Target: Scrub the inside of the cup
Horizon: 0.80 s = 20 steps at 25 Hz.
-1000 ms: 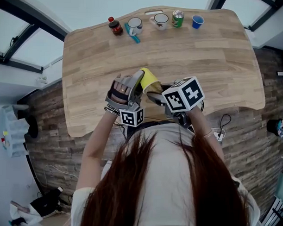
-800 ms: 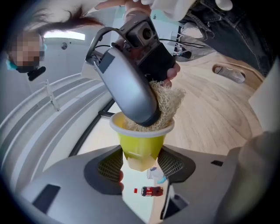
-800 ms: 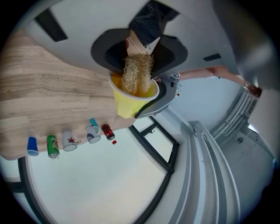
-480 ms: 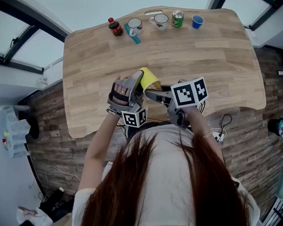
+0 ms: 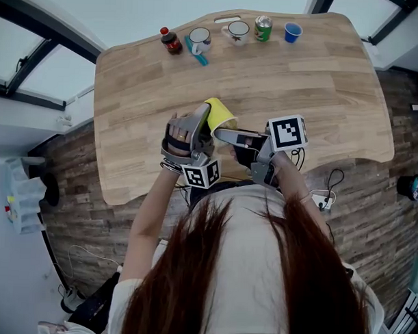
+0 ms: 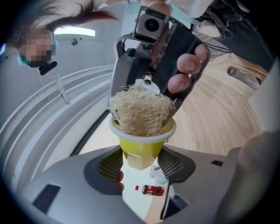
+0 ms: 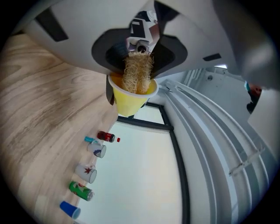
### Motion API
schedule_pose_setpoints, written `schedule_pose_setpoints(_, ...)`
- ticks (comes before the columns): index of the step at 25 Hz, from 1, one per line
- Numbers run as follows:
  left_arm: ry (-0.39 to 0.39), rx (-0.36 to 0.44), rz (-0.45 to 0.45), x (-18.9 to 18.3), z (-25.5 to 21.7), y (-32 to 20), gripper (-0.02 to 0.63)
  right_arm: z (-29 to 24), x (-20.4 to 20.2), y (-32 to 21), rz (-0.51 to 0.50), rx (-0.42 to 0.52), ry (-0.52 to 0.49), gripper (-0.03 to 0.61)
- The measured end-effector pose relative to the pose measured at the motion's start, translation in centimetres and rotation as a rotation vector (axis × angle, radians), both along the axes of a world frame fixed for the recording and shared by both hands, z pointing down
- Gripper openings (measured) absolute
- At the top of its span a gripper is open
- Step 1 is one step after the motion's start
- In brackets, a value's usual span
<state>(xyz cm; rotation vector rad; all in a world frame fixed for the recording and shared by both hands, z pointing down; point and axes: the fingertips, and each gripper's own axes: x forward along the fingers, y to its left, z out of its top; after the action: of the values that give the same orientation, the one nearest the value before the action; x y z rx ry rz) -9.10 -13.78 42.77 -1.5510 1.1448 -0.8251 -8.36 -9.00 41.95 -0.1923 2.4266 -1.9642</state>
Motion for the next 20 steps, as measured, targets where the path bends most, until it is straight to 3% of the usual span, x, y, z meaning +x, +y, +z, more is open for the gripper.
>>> schedule_pose_setpoints(6, 0.025, 0.013, -0.002, 0.1, -0.6, -0.1, 0.252, -1.1, 0.1, -0.4, 0.031, -0.133, -0.176, 0.129)
schedule_pose_setpoints(11, 0.032, 0.025, 0.001, 0.1, -0.8, 0.0, 0.252, -1.4, 0.1, -0.3, 0.037, -0.194, -0.252, 0.129)
schedule_pose_setpoints(15, 0.026, 0.017, 0.000, 0.1, -0.5, 0.0, 0.252, -1.2, 0.0, -0.3, 0.033, -0.185, -0.228, 0.129)
schedule_pose_setpoints(20, -0.010, -0.018, 0.011, 0.2, 0.6, 0.2, 0.250, 0.0, 0.2, -0.3, 0.008, -0.114, -0.094, 0.127)
